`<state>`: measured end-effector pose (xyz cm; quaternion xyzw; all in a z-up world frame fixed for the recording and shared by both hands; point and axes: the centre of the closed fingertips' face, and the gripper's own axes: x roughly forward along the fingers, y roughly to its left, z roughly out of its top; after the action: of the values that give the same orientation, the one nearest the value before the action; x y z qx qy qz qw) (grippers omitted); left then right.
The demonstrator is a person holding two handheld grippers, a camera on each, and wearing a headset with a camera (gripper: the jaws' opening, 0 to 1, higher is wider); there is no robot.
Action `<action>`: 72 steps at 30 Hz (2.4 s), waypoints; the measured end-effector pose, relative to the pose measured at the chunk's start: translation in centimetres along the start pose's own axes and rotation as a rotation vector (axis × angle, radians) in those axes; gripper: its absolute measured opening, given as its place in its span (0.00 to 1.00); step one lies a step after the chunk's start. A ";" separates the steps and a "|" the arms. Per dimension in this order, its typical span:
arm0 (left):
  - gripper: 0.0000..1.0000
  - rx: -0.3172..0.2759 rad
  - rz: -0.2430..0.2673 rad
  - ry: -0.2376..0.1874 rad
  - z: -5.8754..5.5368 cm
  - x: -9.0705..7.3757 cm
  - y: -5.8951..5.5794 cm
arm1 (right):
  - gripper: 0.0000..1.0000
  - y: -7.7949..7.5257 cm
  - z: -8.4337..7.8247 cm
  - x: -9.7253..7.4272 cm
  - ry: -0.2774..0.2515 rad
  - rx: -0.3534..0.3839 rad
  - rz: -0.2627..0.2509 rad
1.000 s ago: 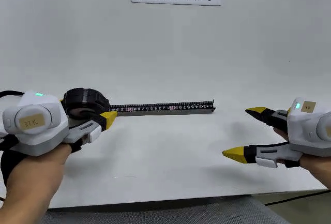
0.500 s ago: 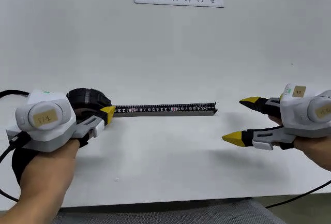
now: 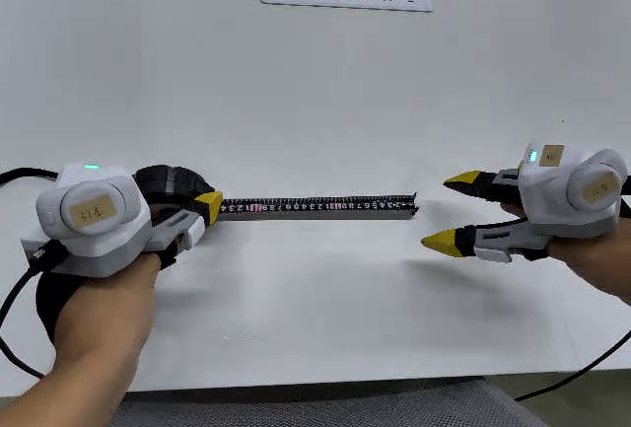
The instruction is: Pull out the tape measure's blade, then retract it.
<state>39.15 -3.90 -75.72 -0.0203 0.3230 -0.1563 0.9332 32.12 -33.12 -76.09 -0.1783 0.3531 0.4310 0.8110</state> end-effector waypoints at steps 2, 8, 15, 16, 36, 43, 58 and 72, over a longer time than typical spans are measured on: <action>0.60 -0.001 0.002 0.001 0.0 0.0 0.0 | 0.46 -0.1 0.0 0.2 0.007 -0.010 0.006; 0.60 -0.001 0.004 0.000 0.0 0.0 0.0 | 0.43 -0.4 0.3 0.7 0.017 -0.038 0.017; 0.60 -0.003 0.000 0.002 0.0 0.0 -0.1 | 0.38 -0.6 0.4 1.3 0.028 -0.064 0.034; 0.60 -0.004 0.000 0.003 0.0 0.0 -0.1 | 0.37 -0.6 0.5 1.4 0.029 -0.067 0.037; 0.60 -0.005 -0.003 0.002 0.0 0.0 0.0 | 0.22 -0.7 0.3 3.5 0.083 -0.174 0.102; 0.60 -0.005 -0.004 0.002 0.0 0.1 0.0 | 0.16 -0.7 0.2 3.7 0.084 -0.199 0.117; 0.60 -0.015 -0.008 0.003 -0.1 0.1 0.0 | 0.11 -0.5 0.1 4.0 0.072 -0.196 0.131; 0.59 -0.013 -0.017 0.006 0.0 0.1 0.0 | 0.10 -0.5 0.3 3.9 0.082 -0.201 0.131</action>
<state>39.24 -3.92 -75.84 -0.0289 0.3264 -0.1624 0.9307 34.12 -31.02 -78.75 -0.2528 0.3519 0.5087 0.7440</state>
